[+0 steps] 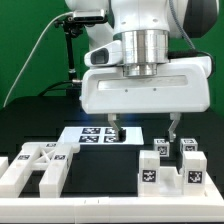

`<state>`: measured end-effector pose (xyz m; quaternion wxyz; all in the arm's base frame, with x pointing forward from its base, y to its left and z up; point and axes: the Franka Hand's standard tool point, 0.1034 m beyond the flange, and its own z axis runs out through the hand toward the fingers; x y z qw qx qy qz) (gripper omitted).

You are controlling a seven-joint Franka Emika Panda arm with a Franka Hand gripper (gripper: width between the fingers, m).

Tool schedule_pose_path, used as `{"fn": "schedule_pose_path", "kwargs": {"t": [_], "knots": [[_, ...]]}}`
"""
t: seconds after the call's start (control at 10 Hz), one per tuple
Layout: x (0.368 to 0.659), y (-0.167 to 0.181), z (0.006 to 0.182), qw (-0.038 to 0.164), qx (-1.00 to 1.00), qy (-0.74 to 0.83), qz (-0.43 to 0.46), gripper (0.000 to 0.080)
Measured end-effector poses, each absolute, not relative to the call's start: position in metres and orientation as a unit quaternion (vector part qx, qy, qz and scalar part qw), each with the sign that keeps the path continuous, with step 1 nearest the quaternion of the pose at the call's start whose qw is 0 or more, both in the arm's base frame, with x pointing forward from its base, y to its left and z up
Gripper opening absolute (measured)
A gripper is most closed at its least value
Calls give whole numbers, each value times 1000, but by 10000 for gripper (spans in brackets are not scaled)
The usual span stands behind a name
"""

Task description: Assemble chair

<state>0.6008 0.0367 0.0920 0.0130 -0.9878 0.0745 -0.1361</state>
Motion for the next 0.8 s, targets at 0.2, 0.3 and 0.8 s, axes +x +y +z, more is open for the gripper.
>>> {"fn": "schedule_pose_path", "kwargs": {"t": [0.2,0.3,0.8], "knots": [[599,28,89,-1,-988,23,-154,649],[599,29,90,-1,-988,25,-155,649],[597,29,45,-22,-986,17,-167,649]]}}
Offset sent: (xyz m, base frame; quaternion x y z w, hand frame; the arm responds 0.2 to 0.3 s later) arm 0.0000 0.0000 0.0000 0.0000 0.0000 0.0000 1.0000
